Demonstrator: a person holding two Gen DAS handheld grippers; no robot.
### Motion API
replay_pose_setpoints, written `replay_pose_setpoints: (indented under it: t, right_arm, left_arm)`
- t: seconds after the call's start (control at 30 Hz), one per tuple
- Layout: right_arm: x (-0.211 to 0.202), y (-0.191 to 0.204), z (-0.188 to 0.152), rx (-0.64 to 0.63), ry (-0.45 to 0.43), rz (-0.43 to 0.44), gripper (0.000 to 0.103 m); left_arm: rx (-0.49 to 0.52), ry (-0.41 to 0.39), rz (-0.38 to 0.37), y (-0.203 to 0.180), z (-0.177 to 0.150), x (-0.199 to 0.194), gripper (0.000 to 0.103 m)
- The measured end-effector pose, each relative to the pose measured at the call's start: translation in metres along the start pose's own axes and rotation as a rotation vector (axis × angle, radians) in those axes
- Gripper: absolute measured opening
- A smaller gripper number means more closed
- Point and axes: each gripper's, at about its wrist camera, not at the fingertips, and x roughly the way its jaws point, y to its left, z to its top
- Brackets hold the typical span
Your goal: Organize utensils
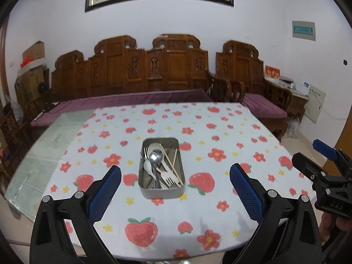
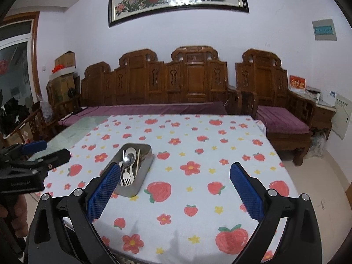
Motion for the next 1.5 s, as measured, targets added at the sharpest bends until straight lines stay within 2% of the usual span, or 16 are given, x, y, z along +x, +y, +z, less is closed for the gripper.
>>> replay_pose_setpoints:
  t: [0.23, 0.47, 1.5]
  right_arm:
    - [-0.032, 0.003, 0.017, 0.001, -0.067, 0.008, 0.100]
    - [-0.049, 0.009, 0.023, -0.003, -0.098, 0.016, 0.100]
    - [-0.049, 0.008, 0.023, 0.005, -0.092, 0.010, 0.100]
  left_arm:
    - [0.011, -0.079, 0.028, -0.003, 0.016, -0.035, 0.095]
    - [0.007, -0.114, 0.039, -0.004, 0.021, -0.053, 0.095]
    - [0.009, -0.122, 0.043, -0.005, 0.019, -0.056, 0.095]
